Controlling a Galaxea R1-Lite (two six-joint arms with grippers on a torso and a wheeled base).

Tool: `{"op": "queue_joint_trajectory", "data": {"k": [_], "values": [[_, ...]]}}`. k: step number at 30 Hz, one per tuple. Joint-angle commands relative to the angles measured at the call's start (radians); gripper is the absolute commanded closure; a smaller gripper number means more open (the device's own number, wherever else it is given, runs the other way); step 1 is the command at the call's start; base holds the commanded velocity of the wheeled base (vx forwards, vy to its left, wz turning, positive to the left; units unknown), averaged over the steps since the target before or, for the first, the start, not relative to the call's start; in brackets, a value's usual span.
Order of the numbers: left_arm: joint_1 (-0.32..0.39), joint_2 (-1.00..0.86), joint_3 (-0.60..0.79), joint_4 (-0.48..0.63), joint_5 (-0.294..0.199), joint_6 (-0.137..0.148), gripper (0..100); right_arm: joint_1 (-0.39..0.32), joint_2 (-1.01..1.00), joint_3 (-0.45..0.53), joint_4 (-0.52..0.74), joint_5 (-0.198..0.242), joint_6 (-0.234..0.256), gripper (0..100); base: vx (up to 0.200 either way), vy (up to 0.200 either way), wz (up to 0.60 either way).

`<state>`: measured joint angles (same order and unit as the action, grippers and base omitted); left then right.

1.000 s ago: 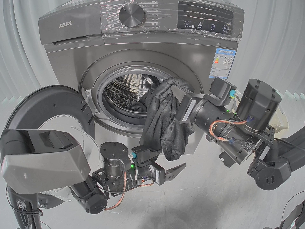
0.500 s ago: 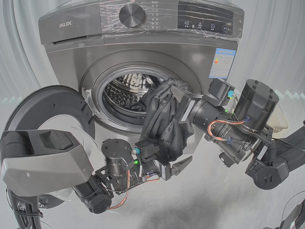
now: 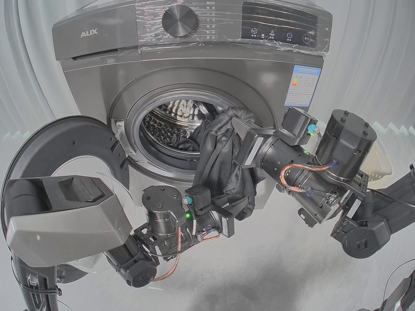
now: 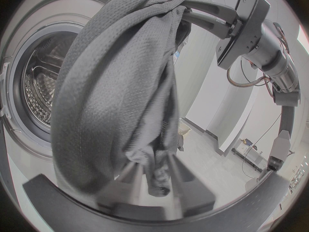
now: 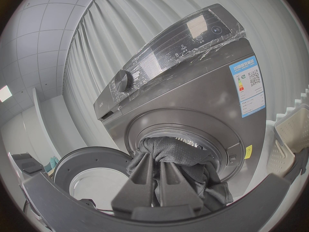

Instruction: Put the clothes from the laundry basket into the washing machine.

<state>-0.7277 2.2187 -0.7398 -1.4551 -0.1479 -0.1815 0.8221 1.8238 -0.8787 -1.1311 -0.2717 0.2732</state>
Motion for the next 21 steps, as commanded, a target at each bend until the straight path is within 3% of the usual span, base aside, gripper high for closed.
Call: {"op": "queue_joint_trajectory", "data": {"k": [1,19,20,21], "values": [[0.001,0.012,-0.007,-0.001,0.001,0.0,100,0.002,0.002,0.003,-0.001,0.0,0.001,100,0.0,0.0,0.0],[-0.055,-0.042,0.076,-0.001,-0.002,0.011,100,0.002,0.012,0.001,-0.001,0.0,0.001,100,0.0,0.0,0.0],[-0.055,-0.036,0.073,-0.001,-0.002,0.014,0,0.002,0.012,0.001,-0.003,0.0,0.001,100,0.0,0.0,0.0],[-0.055,-0.034,0.069,0.001,-0.002,0.013,0,0.002,0.012,0.003,-0.004,0.0,0.001,100,0.0,0.0,0.0]]}}
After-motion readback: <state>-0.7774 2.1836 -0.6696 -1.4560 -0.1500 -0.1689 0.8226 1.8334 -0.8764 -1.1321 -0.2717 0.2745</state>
